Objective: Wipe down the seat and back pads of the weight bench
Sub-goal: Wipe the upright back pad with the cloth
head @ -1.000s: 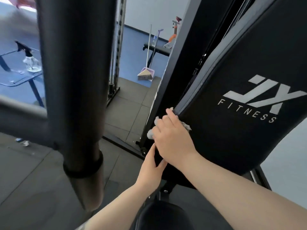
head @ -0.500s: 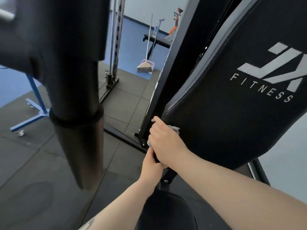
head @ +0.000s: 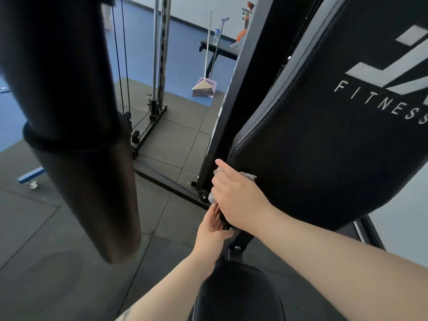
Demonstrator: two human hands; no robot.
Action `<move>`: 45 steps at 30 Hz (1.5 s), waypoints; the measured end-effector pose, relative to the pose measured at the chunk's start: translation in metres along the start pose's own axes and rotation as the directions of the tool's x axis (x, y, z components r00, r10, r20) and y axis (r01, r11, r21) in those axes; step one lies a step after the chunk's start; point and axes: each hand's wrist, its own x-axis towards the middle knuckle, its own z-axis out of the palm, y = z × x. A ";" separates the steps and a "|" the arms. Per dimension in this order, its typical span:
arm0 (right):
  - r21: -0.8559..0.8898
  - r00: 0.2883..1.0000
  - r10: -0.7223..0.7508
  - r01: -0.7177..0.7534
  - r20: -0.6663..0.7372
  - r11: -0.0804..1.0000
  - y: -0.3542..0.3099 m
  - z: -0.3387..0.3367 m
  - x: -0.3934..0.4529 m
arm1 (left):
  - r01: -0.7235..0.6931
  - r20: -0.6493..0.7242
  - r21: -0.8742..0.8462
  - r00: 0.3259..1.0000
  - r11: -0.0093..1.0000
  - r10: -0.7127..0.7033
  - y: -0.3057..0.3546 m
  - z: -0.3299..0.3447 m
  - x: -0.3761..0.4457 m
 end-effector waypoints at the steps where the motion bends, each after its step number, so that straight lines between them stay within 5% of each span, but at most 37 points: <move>1: 0.017 0.999 -0.013 0.013 -0.032 1.000 0.006 0.001 -0.002 | -0.013 -0.006 0.002 1.000 1.000 0.013 0.001 0.000 -0.001; 6: 0.262 0.945 0.159 -0.082 -0.287 0.962 0.039 -0.001 -0.015 | -0.124 -0.032 -0.001 0.992 0.992 0.124 0.014 0.010 -0.007; 11: 0.125 0.982 0.141 -0.126 -0.122 0.984 0.010 0.004 0.004 | -0.177 -0.078 0.016 0.981 0.984 0.178 0.015 0.016 -0.005; 14: 0.106 0.976 0.128 -0.110 -0.178 0.988 0.020 0.002 0.005 | -0.152 -0.049 0.003 0.987 0.988 0.152 0.015 0.011 -0.006; 18: 0.287 0.827 0.400 -0.302 -0.394 0.909 0.074 -0.018 -0.004 | -0.134 -0.031 -0.009 0.991 0.991 0.134 0.021 0.007 -0.004; 21: 0.322 0.786 0.534 -0.441 -0.313 0.838 0.084 -0.027 -0.001 | -0.112 -0.055 -0.043 0.992 0.993 0.110 0.022 0.012 0.000; 28: 0.134 0.957 0.261 -0.244 -0.130 0.960 0.047 -0.020 0.014 | -0.125 -0.003 0.001 0.992 0.992 0.125 0.022 0.006 0.002; 33: 0.205 0.855 0.434 -0.388 -0.283 0.898 0.099 -0.035 0.012 | -0.111 -0.033 -0.060 0.993 0.992 0.110 0.025 0.009 0.001; 36: 0.161 0.855 0.447 -0.418 -0.263 0.894 0.084 -0.032 0.013 | -0.079 -0.053 -0.092 0.996 0.993 0.074 0.022 0.014 0.004; 40: -0.031 0.987 0.155 -0.157 -0.050 0.987 0.017 -0.008 0.017 | -0.042 -0.046 -0.236 0.998 0.971 0.032 0.019 0.011 0.001; 45: -0.069 0.987 -0.107 0.115 0.118 0.991 -0.032 0.012 0.007 | 0.018 -0.007 -0.166 1.000 0.986 -0.020 0.008 0.002 -0.006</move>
